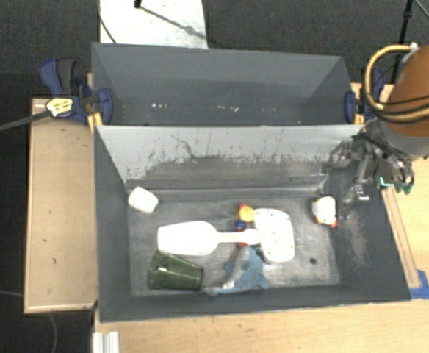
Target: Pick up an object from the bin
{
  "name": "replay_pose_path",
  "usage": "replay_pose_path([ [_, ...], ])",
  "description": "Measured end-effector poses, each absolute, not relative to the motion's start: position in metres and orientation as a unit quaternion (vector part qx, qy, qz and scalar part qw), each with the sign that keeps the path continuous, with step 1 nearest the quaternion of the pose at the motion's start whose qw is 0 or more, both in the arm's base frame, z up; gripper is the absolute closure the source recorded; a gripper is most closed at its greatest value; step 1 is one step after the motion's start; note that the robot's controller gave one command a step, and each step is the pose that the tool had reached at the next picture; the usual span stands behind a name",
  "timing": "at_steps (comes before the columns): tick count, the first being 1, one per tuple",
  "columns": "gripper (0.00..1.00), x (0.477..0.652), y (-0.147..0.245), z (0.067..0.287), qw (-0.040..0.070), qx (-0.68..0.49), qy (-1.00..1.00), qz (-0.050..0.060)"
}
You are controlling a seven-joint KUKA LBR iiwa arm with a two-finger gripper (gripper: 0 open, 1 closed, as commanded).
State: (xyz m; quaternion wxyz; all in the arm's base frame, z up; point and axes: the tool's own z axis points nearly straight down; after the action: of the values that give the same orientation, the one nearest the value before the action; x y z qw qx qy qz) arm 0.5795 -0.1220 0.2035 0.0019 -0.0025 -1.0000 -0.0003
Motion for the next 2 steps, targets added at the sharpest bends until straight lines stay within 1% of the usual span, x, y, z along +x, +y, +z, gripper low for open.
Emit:
replay_pose_path([
  [1, 0.0, 0.581, -0.121, 0.208, -0.002, -0.001, -1.0, 0.0],
  [2, 0.0, 0.563, -0.09, 0.157, -0.003, 0.051, -0.999, 0.001],
])
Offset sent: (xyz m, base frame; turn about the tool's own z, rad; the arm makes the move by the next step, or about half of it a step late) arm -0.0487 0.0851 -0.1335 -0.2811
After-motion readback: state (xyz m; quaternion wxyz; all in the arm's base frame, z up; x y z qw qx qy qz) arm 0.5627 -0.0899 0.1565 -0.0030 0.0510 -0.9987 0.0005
